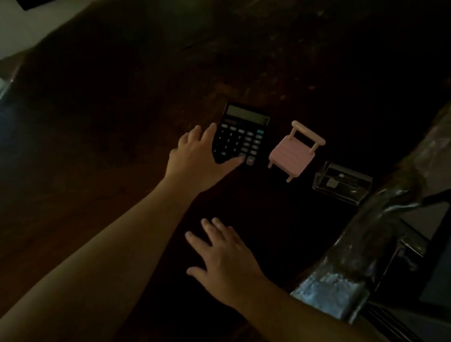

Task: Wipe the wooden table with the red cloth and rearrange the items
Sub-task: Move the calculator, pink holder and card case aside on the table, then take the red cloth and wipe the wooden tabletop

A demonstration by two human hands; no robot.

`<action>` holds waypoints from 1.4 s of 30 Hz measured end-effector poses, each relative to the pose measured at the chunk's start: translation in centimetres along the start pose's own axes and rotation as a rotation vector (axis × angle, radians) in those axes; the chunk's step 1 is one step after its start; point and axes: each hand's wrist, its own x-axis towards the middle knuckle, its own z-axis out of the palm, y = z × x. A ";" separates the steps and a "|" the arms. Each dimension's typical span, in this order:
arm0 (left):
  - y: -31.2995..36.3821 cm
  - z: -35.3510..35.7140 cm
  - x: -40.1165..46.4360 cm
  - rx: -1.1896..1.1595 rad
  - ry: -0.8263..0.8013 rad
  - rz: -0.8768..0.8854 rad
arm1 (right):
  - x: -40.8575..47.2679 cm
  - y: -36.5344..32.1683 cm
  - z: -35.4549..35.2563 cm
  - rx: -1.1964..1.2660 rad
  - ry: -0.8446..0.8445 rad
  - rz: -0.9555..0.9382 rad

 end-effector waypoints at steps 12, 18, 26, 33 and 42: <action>-2.2 -6.4 -17.9 -0.106 -0.080 -0.095 | -12.3 -1.5 -4.2 0.081 0.184 0.153; 1.3 -10.0 -25.1 -0.193 -0.160 0.024 | -22.1 -2.9 -6.4 0.112 0.313 0.297; 11.9 -12.2 -29.0 -0.239 -0.149 0.151 | -35.7 2.1 -10.2 0.168 0.576 0.467; 26.1 -9.0 -29.7 -0.285 -0.075 0.355 | -45.6 12.8 -12.9 0.174 0.728 0.610; 44.4 -0.8 -29.7 -0.233 -0.087 0.522 | -54.0 26.7 -13.9 0.127 0.804 0.790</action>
